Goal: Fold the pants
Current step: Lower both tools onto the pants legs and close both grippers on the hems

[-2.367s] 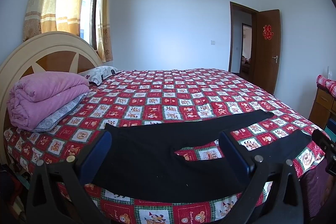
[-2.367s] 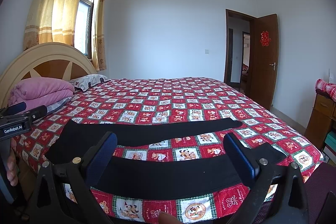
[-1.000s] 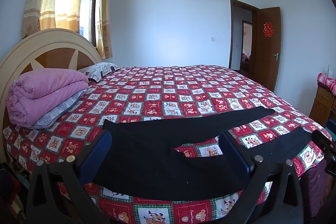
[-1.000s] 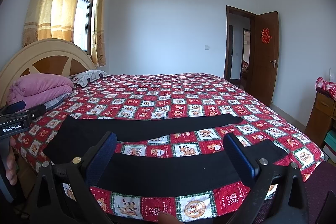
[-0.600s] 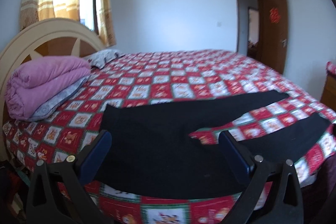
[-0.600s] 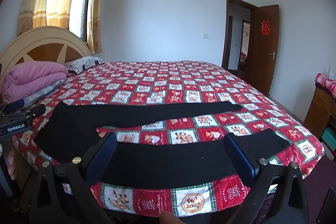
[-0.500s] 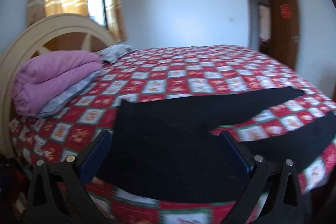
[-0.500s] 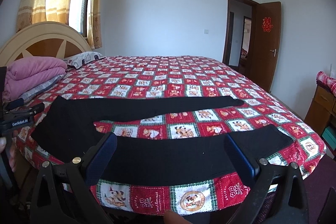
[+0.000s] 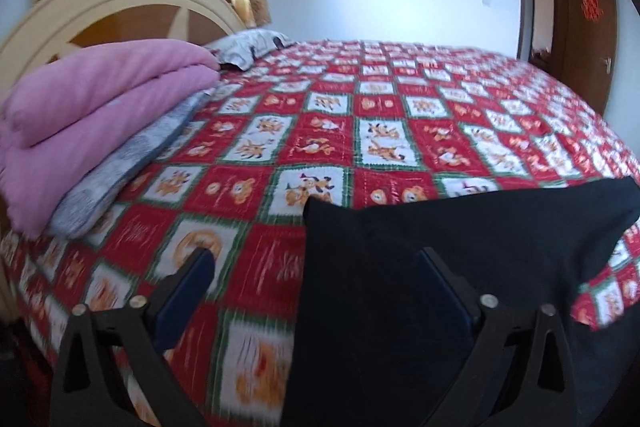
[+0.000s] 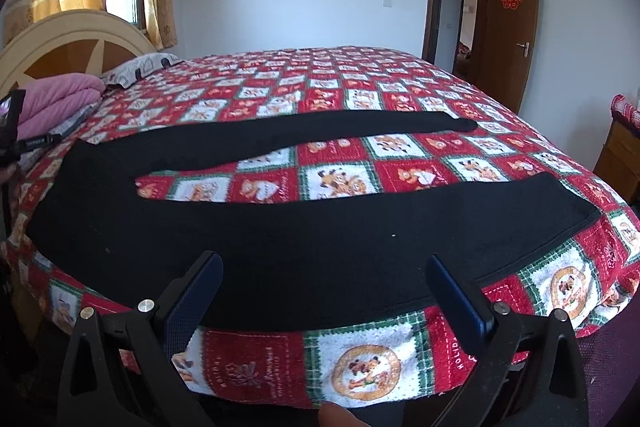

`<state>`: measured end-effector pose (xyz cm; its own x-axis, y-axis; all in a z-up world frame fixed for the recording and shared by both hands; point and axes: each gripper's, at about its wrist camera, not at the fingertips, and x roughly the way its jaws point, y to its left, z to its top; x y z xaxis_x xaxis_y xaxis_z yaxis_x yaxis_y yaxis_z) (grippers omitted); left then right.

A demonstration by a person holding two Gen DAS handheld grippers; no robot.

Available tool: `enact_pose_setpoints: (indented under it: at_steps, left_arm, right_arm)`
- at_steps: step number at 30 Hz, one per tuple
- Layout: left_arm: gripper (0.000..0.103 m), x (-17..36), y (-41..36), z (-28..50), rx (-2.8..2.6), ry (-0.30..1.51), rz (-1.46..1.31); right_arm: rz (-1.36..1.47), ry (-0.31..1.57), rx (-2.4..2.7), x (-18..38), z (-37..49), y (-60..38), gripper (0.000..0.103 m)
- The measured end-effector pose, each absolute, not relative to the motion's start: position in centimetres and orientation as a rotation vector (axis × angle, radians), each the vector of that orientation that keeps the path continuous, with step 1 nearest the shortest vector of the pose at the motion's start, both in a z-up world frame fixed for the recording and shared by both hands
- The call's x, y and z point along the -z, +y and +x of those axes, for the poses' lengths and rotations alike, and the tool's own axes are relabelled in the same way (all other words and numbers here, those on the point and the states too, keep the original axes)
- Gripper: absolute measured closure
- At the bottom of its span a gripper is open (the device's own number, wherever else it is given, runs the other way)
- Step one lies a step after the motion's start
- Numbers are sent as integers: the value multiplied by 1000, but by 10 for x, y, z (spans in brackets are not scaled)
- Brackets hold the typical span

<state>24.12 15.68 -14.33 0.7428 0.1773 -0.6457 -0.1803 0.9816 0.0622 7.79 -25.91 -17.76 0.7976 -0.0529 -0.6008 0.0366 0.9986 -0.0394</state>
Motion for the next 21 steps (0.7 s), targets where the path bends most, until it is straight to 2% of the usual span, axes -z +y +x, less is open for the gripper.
enact_pose_setpoints:
  at_steps: [3,5,9,11,12,13,15,16,18,19,21]
  left_arm:
    - [9,153,166,269,-174,760,-23]
    - [20,161,172,289,-161,795,-26]
    - [29,173,178,312,-130,843,-37]
    - [48,181,179,319,-100,881,-49]
    - [52,183,179,320,-89,889,-53]
    - [61,188,180,321,-75,904,-66]
    - [69,191,184,321,-46,907,-102]
    - [78,192,187,321,-16,901,-132]
    - [83,191,190,321,5,896,-172]
    - [86,190,190,322,15,894,-181]
    - [87,189,188,323,21,898,-175]
  right_arm:
    - [-24,677,72,184,92,-271,1]
    - [-15,701,91,185,103,-281,1]
    - [-25,712,135,182,124,-303,1]
    - [-31,715,151,181,133,-311,1]
    - [-30,719,158,179,140,-319,1]
    - [-25,718,166,177,145,-326,1]
    - [-10,710,179,171,155,-337,1]
    - [-6,701,179,167,161,-343,1]
    - [-7,680,183,159,172,-356,2]
    - [-13,675,185,157,177,-360,3]
    - [-39,671,186,147,196,-375,19]
